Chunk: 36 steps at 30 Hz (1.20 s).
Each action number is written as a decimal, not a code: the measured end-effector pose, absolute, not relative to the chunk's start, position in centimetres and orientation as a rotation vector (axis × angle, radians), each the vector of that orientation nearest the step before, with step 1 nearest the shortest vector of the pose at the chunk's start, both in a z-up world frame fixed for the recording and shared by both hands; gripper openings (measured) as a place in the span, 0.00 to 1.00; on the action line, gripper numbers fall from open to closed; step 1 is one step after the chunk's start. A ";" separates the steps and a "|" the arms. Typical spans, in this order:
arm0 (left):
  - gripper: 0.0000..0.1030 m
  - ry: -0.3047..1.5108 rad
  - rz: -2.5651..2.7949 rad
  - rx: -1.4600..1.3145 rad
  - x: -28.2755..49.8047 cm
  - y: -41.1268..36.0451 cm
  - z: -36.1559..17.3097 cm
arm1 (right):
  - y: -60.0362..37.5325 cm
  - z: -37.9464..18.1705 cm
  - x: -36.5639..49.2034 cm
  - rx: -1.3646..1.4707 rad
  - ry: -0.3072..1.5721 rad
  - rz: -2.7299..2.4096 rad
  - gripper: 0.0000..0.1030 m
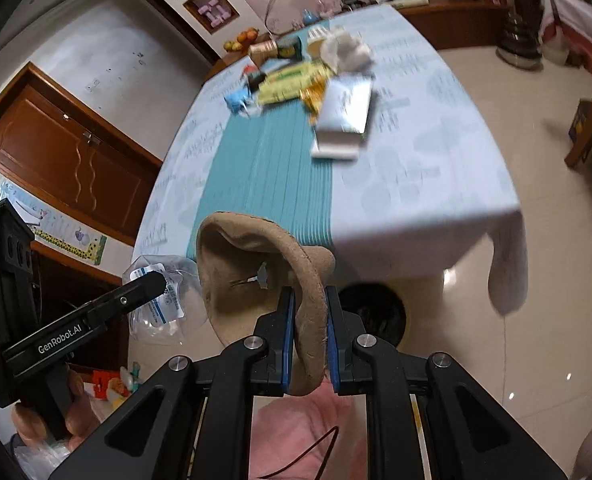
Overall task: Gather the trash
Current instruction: 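Carry both items down to the black bin and open both tools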
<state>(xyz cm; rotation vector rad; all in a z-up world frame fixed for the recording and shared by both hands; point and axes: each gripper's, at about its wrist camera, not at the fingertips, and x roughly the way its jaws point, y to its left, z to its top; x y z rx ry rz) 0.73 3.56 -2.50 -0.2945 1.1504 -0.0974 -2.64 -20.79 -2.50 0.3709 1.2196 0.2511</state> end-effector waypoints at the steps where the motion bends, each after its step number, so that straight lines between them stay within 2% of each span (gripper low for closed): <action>1: 0.39 1.160 -0.094 -0.292 0.1 3.5 -2.8 | -20.9 -2.9 -3.1 0.376 1.228 0.248 0.13; 11: 0.39 1.218 -0.086 -0.248 -2.3 2.5 -8.4 | -21.6 -10.6 -7.0 0.456 1.337 0.145 0.13; 29: 0.39 1.310 -0.075 -0.238 -1.1 1.3 -31.8 | -21.6 -33.4 -8.3 0.542 1.480 -0.079 0.13; 36: 0.40 1.321 -0.069 -0.206 0.9 1.0 -37.8 | -20.8 -38.2 -7.3 0.543 1.497 -0.129 0.13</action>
